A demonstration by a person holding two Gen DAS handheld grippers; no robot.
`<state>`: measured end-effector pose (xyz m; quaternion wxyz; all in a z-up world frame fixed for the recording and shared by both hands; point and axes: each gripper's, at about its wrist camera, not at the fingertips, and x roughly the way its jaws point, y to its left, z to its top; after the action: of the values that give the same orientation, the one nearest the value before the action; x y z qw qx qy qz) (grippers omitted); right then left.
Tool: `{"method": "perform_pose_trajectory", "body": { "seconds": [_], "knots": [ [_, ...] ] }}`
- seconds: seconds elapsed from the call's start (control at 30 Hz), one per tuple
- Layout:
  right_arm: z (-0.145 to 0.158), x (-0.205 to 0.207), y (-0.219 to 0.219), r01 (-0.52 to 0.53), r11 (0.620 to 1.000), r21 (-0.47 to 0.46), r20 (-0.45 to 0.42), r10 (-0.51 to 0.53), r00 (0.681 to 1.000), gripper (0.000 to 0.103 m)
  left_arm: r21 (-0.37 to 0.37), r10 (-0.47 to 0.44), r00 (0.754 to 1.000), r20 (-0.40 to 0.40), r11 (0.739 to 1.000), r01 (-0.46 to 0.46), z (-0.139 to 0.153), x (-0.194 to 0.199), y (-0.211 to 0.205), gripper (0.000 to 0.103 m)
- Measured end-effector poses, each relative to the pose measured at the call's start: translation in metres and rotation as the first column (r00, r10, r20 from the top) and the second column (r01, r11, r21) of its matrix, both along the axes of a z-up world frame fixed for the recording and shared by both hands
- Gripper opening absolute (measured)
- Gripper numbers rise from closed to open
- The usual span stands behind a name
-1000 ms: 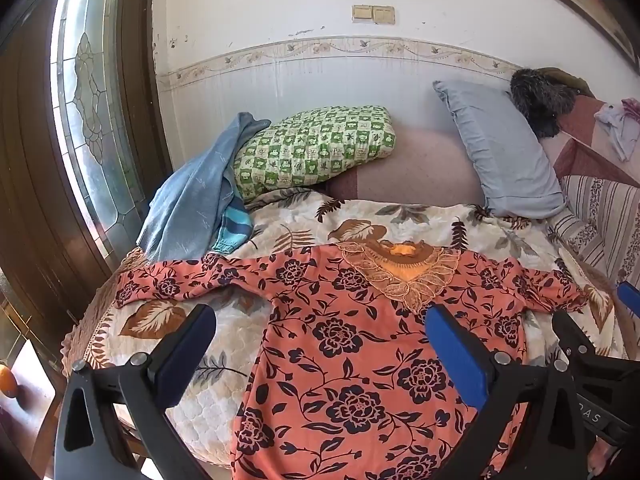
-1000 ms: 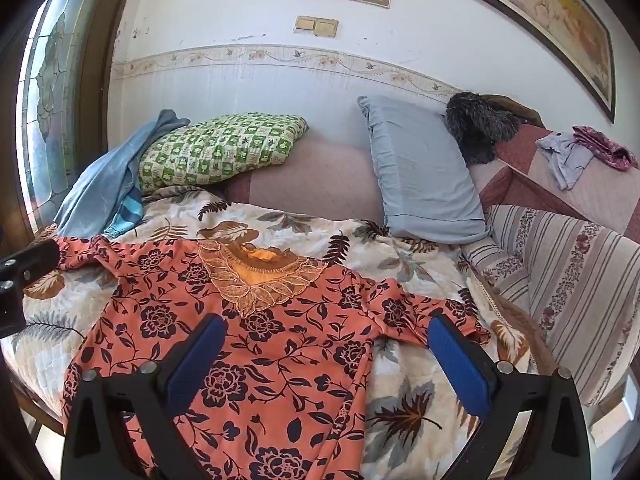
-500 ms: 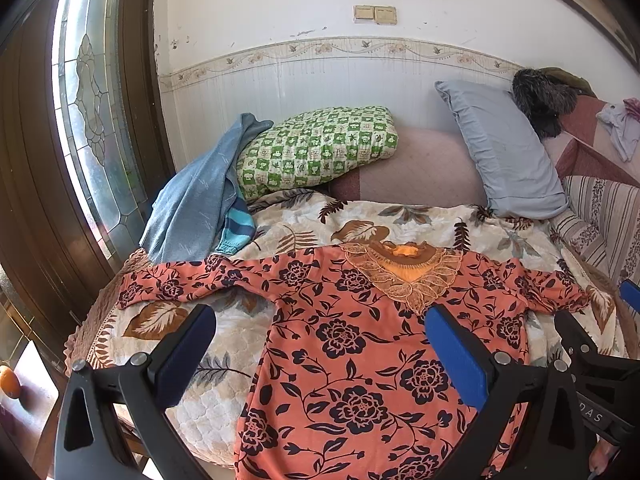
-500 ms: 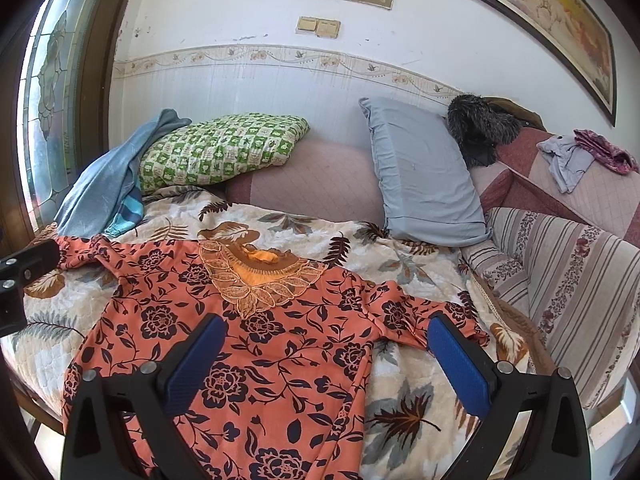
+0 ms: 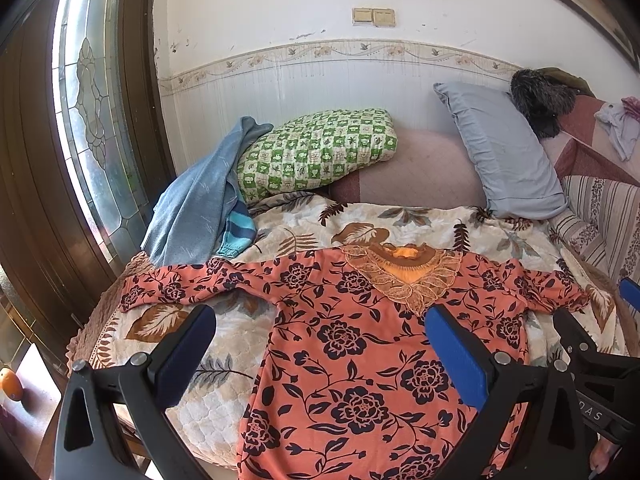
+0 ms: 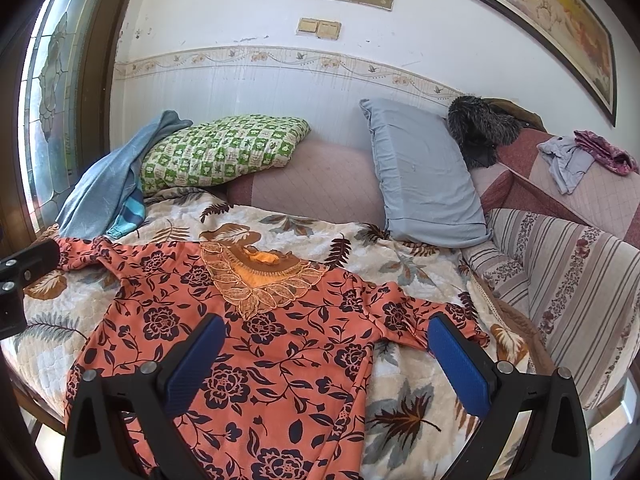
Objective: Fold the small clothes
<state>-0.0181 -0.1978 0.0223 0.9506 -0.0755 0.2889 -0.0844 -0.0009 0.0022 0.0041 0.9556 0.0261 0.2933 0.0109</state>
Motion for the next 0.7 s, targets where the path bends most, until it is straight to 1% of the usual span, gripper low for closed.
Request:
{"method": "perform_pose_trajectory", "body": {
  "seconds": [0.7],
  "knots": [
    [-0.0001, -0.0017, -0.0017, 0.001, 1.0, 0.007, 0.0, -0.001, 1.0, 0.102, 0.008, 0.001, 1.0, 0.001, 1.0, -0.001, -0.0024, -0.0049, -0.0012, 0.103]
  ]
}}
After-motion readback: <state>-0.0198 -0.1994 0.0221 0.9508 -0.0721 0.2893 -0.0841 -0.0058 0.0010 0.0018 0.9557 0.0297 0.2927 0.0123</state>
